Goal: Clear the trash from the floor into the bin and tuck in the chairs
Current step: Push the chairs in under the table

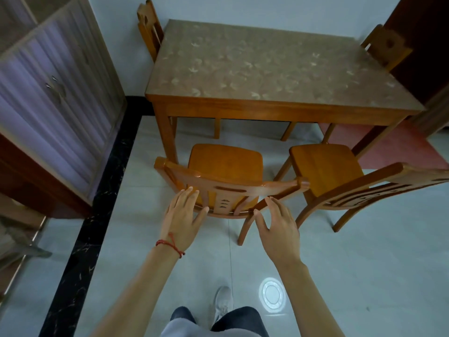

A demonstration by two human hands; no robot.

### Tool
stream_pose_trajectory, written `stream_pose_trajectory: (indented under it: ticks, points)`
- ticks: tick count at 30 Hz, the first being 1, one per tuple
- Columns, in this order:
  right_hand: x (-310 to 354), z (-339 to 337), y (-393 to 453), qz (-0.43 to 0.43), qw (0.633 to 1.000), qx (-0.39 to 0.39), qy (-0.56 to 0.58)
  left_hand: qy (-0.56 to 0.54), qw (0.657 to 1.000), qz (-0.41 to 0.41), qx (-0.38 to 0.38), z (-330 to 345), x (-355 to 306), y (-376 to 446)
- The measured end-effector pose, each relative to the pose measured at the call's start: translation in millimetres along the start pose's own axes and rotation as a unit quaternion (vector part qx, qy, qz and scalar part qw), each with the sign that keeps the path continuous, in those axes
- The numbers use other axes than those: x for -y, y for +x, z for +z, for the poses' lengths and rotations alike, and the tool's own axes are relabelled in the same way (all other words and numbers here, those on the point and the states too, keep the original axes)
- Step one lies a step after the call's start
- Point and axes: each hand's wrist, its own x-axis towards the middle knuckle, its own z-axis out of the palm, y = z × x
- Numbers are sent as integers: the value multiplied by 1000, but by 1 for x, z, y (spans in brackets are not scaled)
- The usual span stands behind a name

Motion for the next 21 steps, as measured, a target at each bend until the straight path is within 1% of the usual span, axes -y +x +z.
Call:
stream_pose_trajectory:
  ticks: [1,3,4,6,8,10,15,18,21]
  points:
    - [-1,0,7,24,999,-3,30,-39,999,-28,-7,2,-2,7]
    - [-3,1,20,92,988,-6,126,-116,989,-94,-24,4,-8,20]
    - [-4,2,26,129,976,-7,177,-141,982,-120,-33,5,-11,26]
    - [-9,7,38,191,945,1,265,-173,973,-145,-54,8,-16,37]
    - [-12,11,50,244,915,22,320,-199,964,-162,-70,8,-21,46]
    - [-16,19,63,269,902,26,337,-218,954,-195,-70,10,-21,57]
    - [-8,25,81,289,890,11,351,-225,935,-267,-59,11,-13,80]
    - [-3,27,87,290,896,1,336,-226,934,-272,-56,10,-12,89]
    - [-1,31,88,289,904,-24,314,-237,931,-270,-71,13,-7,90]
